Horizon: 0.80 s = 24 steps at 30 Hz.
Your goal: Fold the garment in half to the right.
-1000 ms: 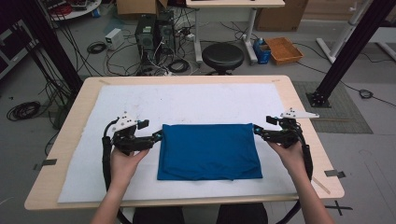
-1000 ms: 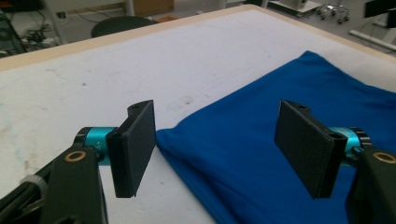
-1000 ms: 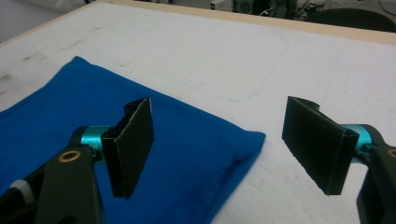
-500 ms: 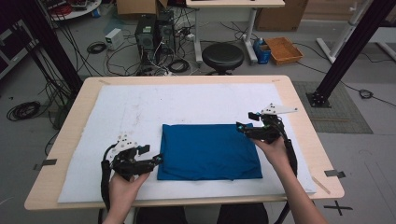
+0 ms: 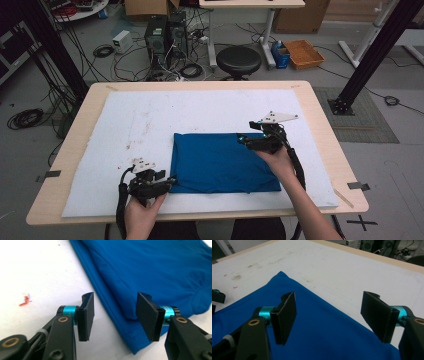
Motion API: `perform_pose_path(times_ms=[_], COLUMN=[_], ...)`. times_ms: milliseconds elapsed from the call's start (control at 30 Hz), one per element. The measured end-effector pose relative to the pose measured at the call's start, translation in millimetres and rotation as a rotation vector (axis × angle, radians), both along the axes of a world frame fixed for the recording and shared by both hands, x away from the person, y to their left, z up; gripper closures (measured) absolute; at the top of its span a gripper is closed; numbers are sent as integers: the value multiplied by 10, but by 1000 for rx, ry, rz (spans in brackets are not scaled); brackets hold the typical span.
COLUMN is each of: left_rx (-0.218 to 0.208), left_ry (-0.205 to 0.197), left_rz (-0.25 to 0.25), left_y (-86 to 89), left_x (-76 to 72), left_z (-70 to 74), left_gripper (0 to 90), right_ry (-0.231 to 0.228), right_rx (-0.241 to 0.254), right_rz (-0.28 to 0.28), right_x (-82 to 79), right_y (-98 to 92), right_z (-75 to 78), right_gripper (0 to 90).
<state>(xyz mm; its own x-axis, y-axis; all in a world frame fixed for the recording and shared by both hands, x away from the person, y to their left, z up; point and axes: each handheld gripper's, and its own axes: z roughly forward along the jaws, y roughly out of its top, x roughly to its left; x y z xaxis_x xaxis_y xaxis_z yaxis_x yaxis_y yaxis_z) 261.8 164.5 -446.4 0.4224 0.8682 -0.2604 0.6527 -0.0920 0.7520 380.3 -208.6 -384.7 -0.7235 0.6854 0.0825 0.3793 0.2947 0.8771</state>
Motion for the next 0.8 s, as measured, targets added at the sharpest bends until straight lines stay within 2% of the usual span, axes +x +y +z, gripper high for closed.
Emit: perform_pose_path(times_ms=[167,300,367,600,700,800], left_rx=[46,55,57,78,90,81], left_ry=[7,4,1,-9,-14,-11], left_rz=[2,20,18,8,9,11], left_y=[-73,-97,-113,-147,-157,-156], left_x=[19,14,10,6,1,6], left_z=[-19,-18,-22,-25,-26,-29], left_gripper=[532,568,624,678,730,777], right_ry=[4,-2,4,2,18,37], right_rx=[-14,-20,-31,-50,-53,-62], right_rz=[24,46,53,83,100,105], right_x=[36,71,86,170,217,266], right_y=[161,312,402,741,903,1080], right_z=[-1,8,12,29,19,1], right_gripper=[286,314,317,331,351,388])
